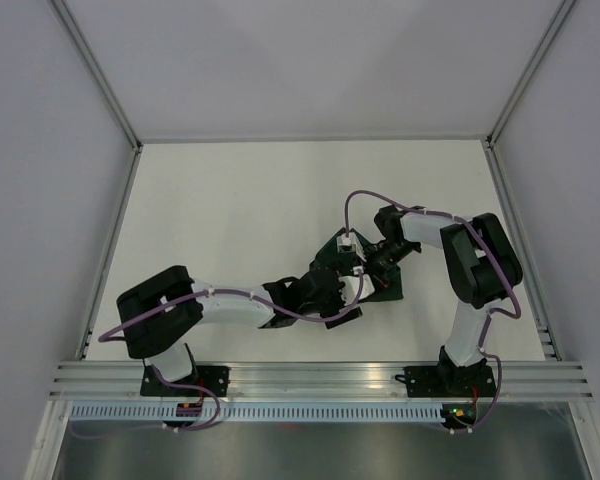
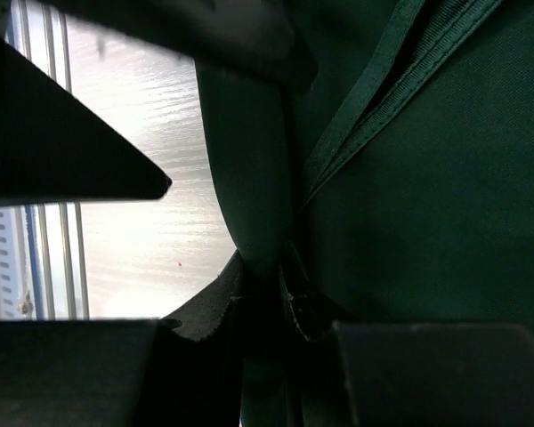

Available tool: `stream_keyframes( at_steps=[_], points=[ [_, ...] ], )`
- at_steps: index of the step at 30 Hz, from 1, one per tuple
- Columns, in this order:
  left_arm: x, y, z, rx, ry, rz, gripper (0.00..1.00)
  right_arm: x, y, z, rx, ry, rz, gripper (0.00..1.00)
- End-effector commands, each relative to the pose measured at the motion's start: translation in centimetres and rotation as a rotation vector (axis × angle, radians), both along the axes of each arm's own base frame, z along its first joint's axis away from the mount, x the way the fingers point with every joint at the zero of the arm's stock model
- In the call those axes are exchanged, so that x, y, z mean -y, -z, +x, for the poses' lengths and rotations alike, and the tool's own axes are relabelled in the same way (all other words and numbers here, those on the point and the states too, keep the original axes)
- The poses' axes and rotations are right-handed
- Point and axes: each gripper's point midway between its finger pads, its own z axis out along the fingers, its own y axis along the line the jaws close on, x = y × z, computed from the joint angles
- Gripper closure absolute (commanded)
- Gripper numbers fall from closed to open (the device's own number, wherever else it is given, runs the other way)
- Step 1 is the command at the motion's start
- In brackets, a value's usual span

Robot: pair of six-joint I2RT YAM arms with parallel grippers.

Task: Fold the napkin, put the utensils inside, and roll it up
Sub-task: Roll the napkin with the utensil

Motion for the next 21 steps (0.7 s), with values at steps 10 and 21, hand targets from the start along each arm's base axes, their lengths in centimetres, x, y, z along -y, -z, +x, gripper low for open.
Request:
stream_keyframes(
  at_steps=[10, 21],
  points=[
    [3.2, 1.4, 0.1, 0.091, 0.138, 0.082, 0.11, 2.6, 4.0, -0.5, -0.023, -0.045, -0.135, 0.86],
    [3.8, 3.5, -0.7, 0.023, 0.168, 0.109, 0.34, 2.7, 4.3, -0.2, -0.036, -0.037, -0.143, 0.86]
  ],
)
